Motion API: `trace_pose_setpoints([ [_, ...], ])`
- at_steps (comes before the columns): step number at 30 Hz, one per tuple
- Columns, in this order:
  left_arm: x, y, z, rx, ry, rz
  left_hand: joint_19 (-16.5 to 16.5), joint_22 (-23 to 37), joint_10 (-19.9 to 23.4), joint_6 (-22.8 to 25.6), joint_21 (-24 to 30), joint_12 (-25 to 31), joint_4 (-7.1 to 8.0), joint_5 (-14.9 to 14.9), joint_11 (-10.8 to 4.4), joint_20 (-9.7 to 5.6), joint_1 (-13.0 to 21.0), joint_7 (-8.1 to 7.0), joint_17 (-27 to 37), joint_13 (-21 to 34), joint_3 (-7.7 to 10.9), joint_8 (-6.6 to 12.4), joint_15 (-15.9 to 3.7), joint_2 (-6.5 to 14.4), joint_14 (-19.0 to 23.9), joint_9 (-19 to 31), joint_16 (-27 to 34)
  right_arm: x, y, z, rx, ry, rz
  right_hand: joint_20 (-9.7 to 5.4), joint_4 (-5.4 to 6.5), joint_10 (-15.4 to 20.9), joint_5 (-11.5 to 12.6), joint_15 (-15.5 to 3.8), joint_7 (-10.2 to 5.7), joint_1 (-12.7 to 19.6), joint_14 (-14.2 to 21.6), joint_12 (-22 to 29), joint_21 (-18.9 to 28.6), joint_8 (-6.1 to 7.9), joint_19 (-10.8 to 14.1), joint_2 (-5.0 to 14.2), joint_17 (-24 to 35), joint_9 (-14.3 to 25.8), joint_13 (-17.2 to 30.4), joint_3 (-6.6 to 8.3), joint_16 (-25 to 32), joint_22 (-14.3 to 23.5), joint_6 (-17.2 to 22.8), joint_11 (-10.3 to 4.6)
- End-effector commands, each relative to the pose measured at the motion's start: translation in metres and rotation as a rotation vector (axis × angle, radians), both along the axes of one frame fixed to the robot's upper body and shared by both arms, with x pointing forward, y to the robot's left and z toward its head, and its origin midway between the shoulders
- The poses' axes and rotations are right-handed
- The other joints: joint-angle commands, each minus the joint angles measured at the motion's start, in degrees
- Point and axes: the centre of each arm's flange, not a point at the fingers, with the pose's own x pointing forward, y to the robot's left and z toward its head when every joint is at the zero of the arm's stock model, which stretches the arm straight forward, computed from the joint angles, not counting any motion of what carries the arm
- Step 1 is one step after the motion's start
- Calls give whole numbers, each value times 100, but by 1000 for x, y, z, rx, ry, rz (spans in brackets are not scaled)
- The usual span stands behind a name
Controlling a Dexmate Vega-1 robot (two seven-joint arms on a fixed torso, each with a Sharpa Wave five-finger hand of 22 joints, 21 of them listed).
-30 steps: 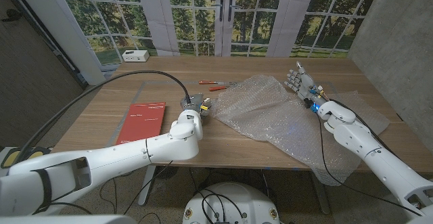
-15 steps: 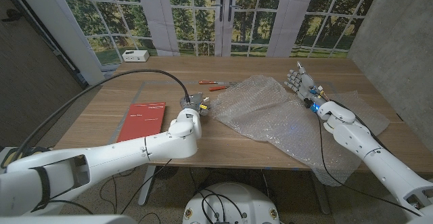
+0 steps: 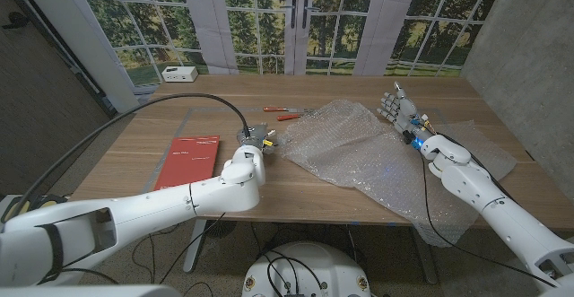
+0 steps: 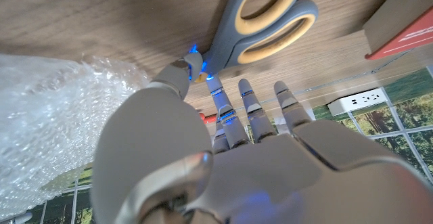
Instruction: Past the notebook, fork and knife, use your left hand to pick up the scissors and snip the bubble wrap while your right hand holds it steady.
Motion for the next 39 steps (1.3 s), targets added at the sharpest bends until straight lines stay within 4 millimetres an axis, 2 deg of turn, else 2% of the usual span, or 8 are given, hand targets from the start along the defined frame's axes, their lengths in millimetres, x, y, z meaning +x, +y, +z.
trace_pose_setpoints([
  [1,-8,12,9,-10,-55,29,1,19,132,1,30,258,47,85,-82,32,28,42,46,150,114,-10,-8,-50,37,18,-18,-3,2,1,3,-11,0,25,9,5,-13,-20,-49,-38,-2,3,33,12,11,-1,21,8,20,24,41,20,-22,-14],
  [13,-14,12,15,-24,-96,16,5,21,170,6,31,372,47,289,-129,33,20,98,100,234,188,-5,-32,-97,75,14,-25,-6,2,1,9,-17,1,28,15,1,-13,-30,-48,-49,4,2,32,13,11,1,21,8,20,29,43,20,-22,-43],
  [39,-24,16,31,-25,-143,16,2,23,90,-6,30,478,60,554,-94,36,-20,155,203,347,228,-4,-1,-173,37,8,-51,-8,1,3,20,-37,0,35,16,10,-12,-45,-45,-55,3,6,33,14,14,0,19,8,19,40,40,20,-25,-44],
])
